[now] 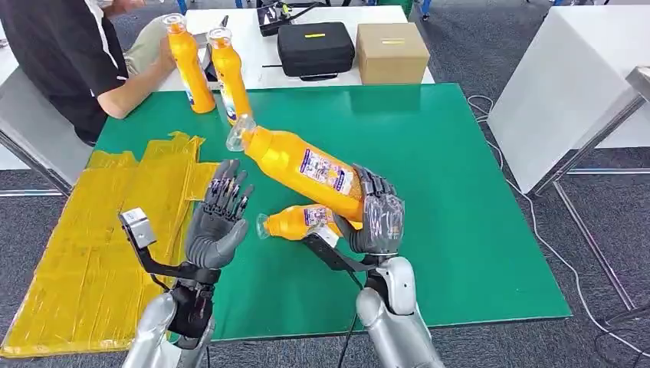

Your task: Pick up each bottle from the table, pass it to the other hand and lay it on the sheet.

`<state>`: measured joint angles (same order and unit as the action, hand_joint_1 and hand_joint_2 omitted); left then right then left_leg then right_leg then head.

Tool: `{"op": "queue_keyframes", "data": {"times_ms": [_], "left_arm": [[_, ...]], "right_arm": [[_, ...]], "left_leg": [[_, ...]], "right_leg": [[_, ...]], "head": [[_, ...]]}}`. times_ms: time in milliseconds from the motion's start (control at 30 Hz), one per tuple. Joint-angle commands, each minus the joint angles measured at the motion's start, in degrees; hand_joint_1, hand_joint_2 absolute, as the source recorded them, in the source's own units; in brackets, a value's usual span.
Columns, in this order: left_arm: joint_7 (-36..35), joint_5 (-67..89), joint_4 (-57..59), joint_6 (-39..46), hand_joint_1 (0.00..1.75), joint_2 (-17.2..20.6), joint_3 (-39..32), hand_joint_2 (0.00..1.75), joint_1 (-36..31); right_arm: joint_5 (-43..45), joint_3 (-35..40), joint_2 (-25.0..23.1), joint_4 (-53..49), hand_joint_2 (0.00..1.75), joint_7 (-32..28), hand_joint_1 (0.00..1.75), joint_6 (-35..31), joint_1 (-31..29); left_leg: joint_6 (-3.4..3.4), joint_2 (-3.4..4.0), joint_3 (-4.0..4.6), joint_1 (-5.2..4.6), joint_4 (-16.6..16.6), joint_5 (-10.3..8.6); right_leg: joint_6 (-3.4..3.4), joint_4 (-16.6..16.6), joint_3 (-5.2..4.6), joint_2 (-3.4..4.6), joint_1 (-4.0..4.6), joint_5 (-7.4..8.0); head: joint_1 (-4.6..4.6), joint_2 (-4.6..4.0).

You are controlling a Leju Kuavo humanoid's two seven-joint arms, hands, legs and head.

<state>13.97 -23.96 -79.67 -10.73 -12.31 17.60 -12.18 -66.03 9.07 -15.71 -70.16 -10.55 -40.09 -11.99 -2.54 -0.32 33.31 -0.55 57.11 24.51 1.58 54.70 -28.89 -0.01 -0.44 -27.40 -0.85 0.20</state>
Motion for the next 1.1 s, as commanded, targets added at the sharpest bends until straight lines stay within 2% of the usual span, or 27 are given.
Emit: {"op": "queue_keyframes", "data": {"times_ms": [33,433,867,1100], "left_arm": [[0.0,0.1,3.3,0.2,0.00,1.7,2.1,1.75,-2.1],[0.1,-0.3,3.2,0.2,0.00,1.9,1.9,1.75,-2.4],[-0.7,-4.8,6.3,-0.7,0.00,1.5,-0.5,1.75,-5.2],[-1.2,-5.5,6.8,-0.9,0.00,1.3,-1.2,1.75,-5.6]], "right_arm": [[-0.2,1.5,-1.9,9.7,1.75,-0.2,1.75,0.1,-4.1],[-0.1,3.0,-1.9,10.5,1.75,0.1,1.75,0.1,-4.4],[-0.4,13.3,-1.6,15.2,1.75,0.9,1.75,0.1,-5.2],[-1.0,15.9,-1.5,16.8,1.75,1.5,1.75,0.1,-5.3]], "left_leg": [[0.09,0.10,-0.11,0.01,0.0,0.02],[0.13,0.05,-0.13,0.04,0.0,0.02],[0.10,0.03,-0.11,0.04,0.0,0.01],[0.16,0.02,-0.17,0.07,-0.1,0.02]], "right_leg": [[-0.03,-0.1,0.09,0.07,0.02,0.01],[-0.03,-0.1,0.13,0.02,0.05,0.00],[-0.03,-0.1,0.10,0.01,0.06,0.00],[-0.04,-0.1,0.18,-0.01,0.09,-0.01]], "head": [[0.00,-0.02],[0.00,-0.02],[0.00,0.00],[0.02,-0.02]]}}
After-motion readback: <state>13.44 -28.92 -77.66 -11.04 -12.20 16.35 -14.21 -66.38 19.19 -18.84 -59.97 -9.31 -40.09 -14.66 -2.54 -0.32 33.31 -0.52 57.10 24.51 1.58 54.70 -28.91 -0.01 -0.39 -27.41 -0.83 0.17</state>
